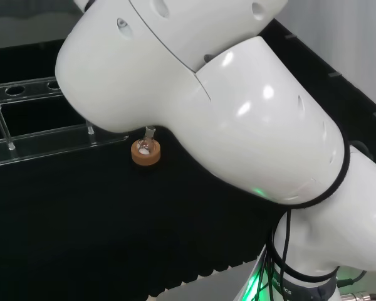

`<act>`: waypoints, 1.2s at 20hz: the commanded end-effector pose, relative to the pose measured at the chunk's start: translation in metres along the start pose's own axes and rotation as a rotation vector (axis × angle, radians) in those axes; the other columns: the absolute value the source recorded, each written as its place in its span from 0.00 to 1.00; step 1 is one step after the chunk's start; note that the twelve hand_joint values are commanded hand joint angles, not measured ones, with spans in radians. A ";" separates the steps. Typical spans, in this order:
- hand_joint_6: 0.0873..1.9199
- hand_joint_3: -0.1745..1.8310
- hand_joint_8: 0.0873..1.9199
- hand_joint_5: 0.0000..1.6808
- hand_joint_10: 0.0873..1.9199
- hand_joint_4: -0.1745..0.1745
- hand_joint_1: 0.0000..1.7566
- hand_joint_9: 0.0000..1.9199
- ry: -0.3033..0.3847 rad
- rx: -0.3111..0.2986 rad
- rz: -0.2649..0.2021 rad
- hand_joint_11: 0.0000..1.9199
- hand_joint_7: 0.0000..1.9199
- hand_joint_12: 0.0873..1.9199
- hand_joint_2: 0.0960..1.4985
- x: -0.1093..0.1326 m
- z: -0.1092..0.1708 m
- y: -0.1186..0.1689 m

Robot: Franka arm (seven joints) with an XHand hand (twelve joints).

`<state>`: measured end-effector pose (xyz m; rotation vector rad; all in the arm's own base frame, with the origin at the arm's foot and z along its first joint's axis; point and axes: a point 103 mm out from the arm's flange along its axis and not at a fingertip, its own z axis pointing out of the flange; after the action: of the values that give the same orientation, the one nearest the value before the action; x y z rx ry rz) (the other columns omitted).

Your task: Put the funnel back on the funnel stand.

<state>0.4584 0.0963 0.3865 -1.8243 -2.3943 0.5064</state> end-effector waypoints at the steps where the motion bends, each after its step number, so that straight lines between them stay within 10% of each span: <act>1: 0.30 0.37 0.29 0.40 0.18 0.55 0.51 0.44 0.017 0.005 -0.042 0.27 0.26 0.65 0.44 0.009 -0.005 0.028; 24: 0.31 0.38 0.29 0.41 0.18 0.56 0.51 0.44 0.034 0.031 -0.118 0.28 0.26 0.65 0.43 0.016 0.019 0.110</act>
<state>0.5236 0.1246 0.3524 -1.6895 -2.4304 0.4748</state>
